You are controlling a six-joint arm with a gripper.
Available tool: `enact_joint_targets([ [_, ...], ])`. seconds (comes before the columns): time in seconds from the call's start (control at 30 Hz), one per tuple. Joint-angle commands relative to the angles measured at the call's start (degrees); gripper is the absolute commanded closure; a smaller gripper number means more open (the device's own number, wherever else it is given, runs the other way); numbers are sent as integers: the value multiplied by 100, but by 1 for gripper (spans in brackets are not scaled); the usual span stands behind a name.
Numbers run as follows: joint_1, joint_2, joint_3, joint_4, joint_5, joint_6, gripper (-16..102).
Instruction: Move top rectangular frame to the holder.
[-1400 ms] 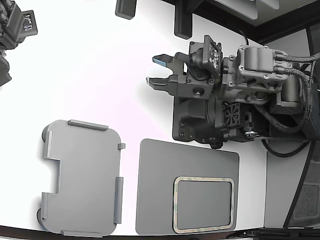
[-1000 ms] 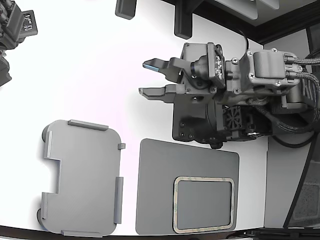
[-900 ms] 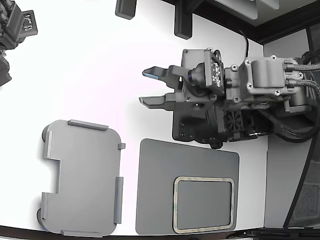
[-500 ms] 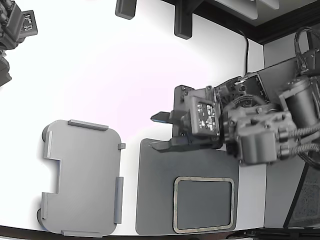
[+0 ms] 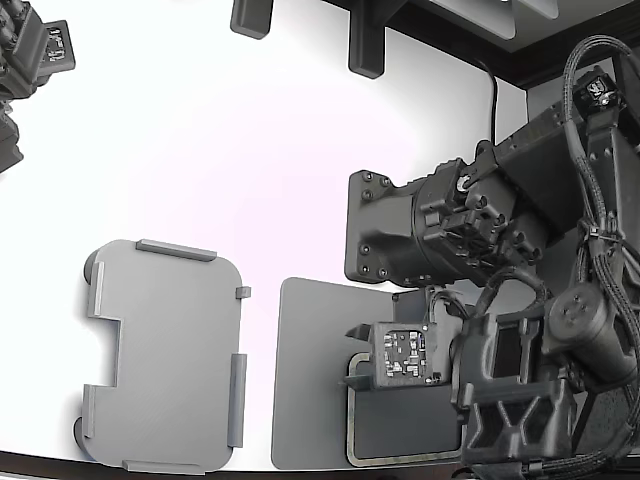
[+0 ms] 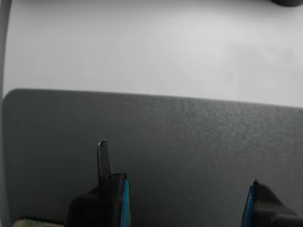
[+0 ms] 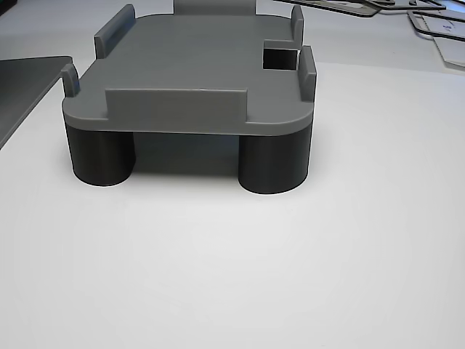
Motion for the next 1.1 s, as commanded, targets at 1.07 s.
enact_joint_targets([
  [1.07,1441,-360,1028,-510,-1204,1819,-11],
])
